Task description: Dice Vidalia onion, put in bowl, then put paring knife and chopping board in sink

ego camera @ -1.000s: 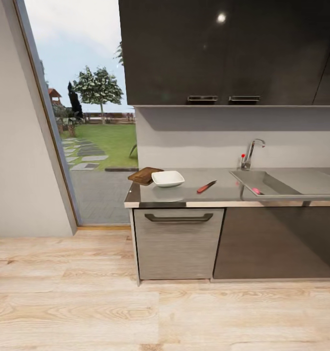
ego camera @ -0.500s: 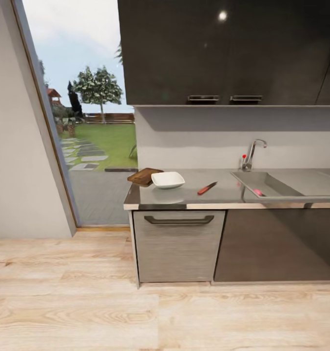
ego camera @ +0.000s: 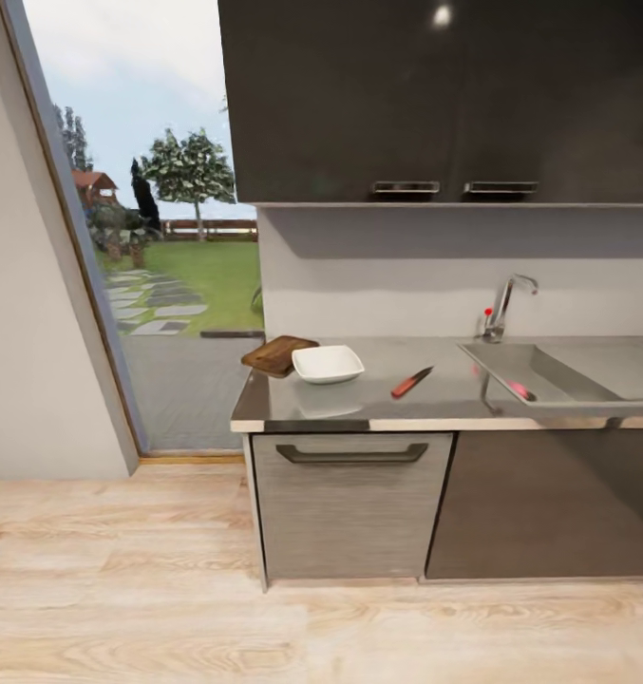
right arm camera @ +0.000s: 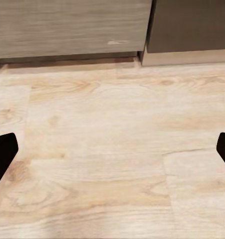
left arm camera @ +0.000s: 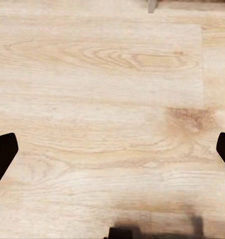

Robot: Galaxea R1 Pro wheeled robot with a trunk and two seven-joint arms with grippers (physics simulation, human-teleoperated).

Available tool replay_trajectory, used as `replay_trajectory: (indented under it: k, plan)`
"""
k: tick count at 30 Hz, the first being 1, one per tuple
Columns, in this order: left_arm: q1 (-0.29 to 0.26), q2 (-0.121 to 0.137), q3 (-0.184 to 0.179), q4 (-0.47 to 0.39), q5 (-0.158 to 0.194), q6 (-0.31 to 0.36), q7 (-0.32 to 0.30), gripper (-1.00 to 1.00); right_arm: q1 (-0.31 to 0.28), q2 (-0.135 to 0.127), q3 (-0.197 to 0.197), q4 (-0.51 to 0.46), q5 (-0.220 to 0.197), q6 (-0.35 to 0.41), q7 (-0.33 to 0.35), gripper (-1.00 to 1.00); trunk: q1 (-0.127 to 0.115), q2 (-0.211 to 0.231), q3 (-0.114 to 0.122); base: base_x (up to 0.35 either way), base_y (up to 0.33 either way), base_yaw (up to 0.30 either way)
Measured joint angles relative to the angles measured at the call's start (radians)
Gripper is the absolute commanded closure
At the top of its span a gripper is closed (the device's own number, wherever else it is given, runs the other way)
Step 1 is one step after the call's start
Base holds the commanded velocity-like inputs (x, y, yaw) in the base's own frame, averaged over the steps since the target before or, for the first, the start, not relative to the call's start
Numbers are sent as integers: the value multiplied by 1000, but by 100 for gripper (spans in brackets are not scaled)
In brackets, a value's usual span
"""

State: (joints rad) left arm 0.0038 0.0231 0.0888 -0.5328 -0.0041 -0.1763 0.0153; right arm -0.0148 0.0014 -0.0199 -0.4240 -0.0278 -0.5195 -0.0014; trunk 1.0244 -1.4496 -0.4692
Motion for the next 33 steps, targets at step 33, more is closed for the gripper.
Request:
replay_trajectory:
  k: [33]
  plan:
    - [0,-14,-24,-776,0,931,0,-100,0,1,-3,5,-1,3,-2,-100,1,0,0,62,0,0]
